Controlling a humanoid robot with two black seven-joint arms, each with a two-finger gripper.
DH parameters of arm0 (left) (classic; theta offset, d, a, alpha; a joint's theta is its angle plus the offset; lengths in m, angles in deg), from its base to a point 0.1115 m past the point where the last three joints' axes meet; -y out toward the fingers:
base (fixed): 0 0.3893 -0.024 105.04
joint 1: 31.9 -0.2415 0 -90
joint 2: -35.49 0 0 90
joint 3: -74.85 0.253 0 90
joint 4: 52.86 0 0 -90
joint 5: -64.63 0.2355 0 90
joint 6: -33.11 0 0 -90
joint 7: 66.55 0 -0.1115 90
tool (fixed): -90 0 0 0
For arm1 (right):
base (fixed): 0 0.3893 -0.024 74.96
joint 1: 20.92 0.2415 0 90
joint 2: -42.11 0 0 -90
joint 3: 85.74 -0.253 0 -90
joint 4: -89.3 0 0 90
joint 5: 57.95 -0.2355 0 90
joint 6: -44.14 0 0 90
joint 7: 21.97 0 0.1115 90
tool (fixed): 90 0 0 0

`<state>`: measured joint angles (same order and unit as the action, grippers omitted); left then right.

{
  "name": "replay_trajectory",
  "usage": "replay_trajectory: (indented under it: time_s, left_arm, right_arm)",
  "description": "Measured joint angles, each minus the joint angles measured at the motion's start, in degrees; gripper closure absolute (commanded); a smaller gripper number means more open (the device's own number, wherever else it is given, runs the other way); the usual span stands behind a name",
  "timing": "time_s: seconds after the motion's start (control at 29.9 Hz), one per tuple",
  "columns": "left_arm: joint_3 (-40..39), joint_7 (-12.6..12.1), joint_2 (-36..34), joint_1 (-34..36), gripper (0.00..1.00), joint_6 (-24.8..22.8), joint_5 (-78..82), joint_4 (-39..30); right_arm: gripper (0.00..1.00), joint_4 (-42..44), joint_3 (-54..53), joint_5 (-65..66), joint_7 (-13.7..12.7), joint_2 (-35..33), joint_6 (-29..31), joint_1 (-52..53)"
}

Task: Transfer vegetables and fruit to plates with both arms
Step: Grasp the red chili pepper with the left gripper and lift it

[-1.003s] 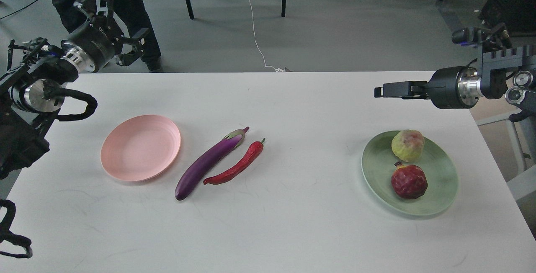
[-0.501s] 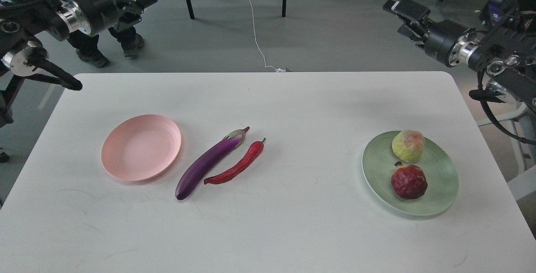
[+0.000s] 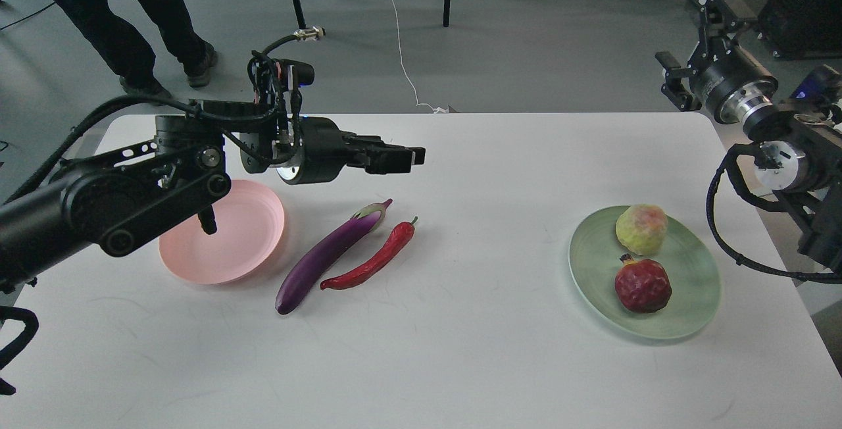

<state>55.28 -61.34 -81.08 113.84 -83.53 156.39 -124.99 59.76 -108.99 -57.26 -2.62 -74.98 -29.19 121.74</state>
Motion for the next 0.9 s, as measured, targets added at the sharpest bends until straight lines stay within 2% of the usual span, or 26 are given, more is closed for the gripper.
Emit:
replay_trajectory:
  time_s: [0.13,0.33,0.77,0.84,0.9]
  left_arm:
    - [3.77,-0.11,1.78,-0.19,0.22,1.58,7.73,-1.87]
    - [8.93,-2.42,2.12,-1.33,0.38,4.11,15.36,-4.41]
    - [10.65,-3.38,0.63,-9.54,0.50,4.88,21.49,-3.34]
    - [10.56,-3.66,0.34,-9.80,0.55,4.95,21.49,-3.17]
    - [10.44,-3.72,0.22,-9.90,0.64,5.02,21.49,-2.73]
  right_arm:
    - [0.01,0.74,-2.78,-2.39,0.04,0.56,4.00,-3.59]
    - [0.01,0.65,-11.26,-2.87,-0.35,0.62,10.69,-10.17]
    - [0.01,0.66,-11.96,-2.73,-0.34,3.28,11.33,-11.37]
    - [0.01,0.66,-11.92,-2.72,-0.35,3.61,11.33,-11.17]
    - [0.01,0.66,-11.91,-2.72,-0.36,3.72,11.33,-10.99]
